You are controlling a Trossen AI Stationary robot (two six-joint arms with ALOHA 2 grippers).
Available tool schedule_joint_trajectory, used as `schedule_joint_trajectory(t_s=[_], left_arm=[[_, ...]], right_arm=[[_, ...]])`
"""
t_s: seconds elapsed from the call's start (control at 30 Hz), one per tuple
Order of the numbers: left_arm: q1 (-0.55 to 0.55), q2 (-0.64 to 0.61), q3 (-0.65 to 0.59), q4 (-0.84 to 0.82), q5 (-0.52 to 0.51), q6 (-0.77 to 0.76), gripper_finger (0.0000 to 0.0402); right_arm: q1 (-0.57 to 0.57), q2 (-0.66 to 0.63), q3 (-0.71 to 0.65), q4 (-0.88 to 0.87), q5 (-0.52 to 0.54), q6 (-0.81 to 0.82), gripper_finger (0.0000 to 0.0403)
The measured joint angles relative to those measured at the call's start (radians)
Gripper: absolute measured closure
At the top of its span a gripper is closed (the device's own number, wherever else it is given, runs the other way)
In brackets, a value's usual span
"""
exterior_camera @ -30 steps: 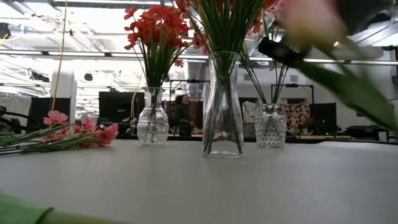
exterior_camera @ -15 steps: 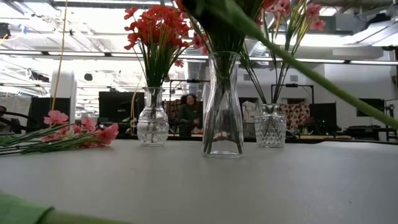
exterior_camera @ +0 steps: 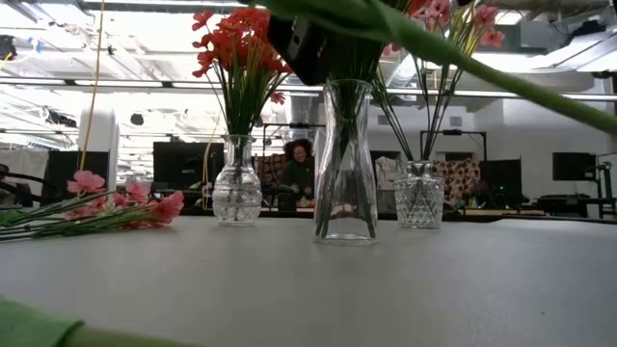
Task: Sort flowers into vase by color
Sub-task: Move the pink flowers onto the bottom center table, then put the pink flowers into the top right transparent vase
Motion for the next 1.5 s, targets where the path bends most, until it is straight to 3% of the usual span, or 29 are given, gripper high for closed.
schedule_joint_trajectory(t_s=[0.27,0.4,0.57,0.87,1.1,1.33,1.5], left_arm=[[-0.041,-0.069,0.000,-0.125,-0.002,-0.107,0.0181],[-0.053,-0.097,0.000,-0.228,0.007,-0.176,0.0181],[-0.054,-0.120,0.000,-0.381,0.056,-0.367,0.0181],[-0.054,-0.121,0.000,-0.754,0.283,-0.967,0.0181],[-0.053,-0.121,0.000,-1.006,0.329,-1.301,0.0181],[-0.050,-0.096,-0.032,-1.110,0.270,-1.529,0.0181],[-0.029,-0.023,-0.060,-1.129,0.307,-1.618,0.0181]], right_arm=[[0.000,0.000,0.000,-0.001,0.001,0.001,0.0189],[0.000,0.000,0.000,-0.001,0.001,0.001,0.0162],[0.000,-0.005,0.000,-0.004,-0.001,0.001,0.0159],[0.019,-0.031,0.000,-0.012,-0.029,0.001,0.0159],[0.060,-0.074,0.000,-0.129,-0.022,0.001,0.0159],[0.121,-0.140,0.000,-0.315,0.171,0.001,0.0159],[0.166,-0.182,0.000,-0.406,0.299,0.001,0.0159]])
